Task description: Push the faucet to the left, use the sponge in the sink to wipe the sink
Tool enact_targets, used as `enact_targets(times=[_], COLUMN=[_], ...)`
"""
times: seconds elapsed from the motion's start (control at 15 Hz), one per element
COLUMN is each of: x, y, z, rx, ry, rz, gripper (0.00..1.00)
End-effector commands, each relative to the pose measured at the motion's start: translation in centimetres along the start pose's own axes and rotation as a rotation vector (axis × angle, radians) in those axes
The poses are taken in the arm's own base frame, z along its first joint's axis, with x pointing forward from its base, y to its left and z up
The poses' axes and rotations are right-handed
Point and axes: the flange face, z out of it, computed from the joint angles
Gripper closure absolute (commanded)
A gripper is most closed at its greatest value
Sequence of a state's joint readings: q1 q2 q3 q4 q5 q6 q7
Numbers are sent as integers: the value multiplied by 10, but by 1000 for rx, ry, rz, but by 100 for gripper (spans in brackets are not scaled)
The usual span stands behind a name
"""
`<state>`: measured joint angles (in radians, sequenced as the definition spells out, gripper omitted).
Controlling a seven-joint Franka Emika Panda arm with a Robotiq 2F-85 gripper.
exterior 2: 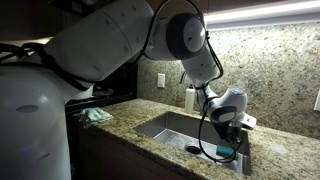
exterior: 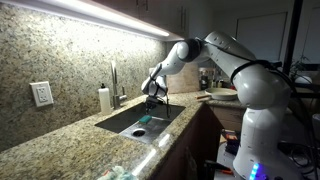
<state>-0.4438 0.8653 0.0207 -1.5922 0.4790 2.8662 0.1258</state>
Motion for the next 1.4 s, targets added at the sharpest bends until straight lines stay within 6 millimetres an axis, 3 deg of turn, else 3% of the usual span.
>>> enact_targets(times=[0.0, 0.8, 1.07, 1.33], x=[3, -10, -16, -40], y=[4, 1, -14, -31], z=[11, 70, 75, 76], rx=[-15, -25, -3, 20], ry=[-26, -142, -185, -249], rz=[20, -12, -46, -96], gripper=[100, 100, 100, 100])
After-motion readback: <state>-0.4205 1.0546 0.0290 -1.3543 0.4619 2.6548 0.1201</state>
